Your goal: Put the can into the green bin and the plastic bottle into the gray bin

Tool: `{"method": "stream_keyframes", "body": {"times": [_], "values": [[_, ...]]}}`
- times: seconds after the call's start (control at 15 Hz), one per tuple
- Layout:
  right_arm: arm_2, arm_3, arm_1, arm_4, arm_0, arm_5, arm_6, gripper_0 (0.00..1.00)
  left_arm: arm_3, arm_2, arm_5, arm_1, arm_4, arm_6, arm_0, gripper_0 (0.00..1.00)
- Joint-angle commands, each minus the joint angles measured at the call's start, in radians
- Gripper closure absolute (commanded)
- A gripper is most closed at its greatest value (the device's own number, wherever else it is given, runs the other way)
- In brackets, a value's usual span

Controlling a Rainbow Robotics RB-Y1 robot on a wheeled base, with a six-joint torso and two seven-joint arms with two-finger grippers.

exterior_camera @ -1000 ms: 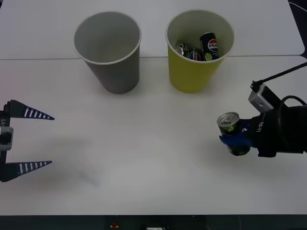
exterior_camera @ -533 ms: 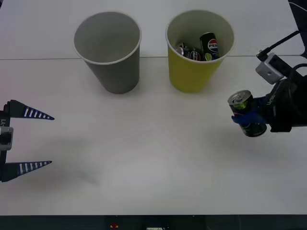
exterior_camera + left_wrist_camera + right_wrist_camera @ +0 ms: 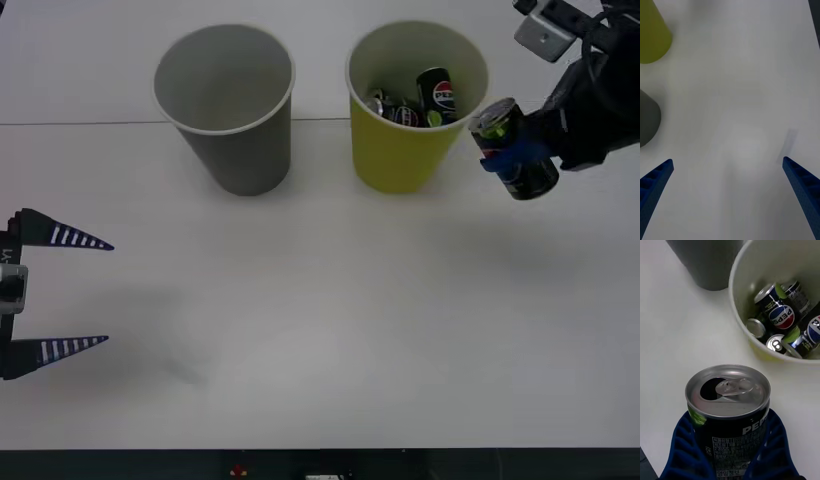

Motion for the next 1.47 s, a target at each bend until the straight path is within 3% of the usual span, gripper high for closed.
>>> {"method": "stream_keyframes", "body": {"times": [0.07,0.33,0.47,0.8,1.07,1.47], "values": [[0.112,0.130,0.006,0.016,-0.163,-0.001,0.000,1.00,0.000,0.000,0.000,0.000,0.000,0.000,0.000,0.00],[0.211,0.329,0.071,0.052,-0.352,-0.003,0.002,1.00,0.000,0.000,0.000,0.000,0.000,0.000,0.000,0.00],[0.251,0.431,0.129,0.112,-0.433,-0.004,0.005,1.00,0.000,0.000,0.000,0.000,0.000,0.000,0.000,0.00],[0.307,0.662,0.265,0.255,-0.557,-0.006,0.031,1.00,0.000,0.000,0.000,0.000,0.000,0.000,0.000,0.00],[0.334,0.809,0.328,0.295,-0.620,-0.001,0.074,1.00,0.000,0.000,0.000,0.000,0.000,0.000,0.000,0.00],[0.342,0.837,0.358,0.342,-0.628,0.051,0.092,1.00,0.000,0.000,0.000,0.000,0.000,0.000,0.000,0.00]]}}
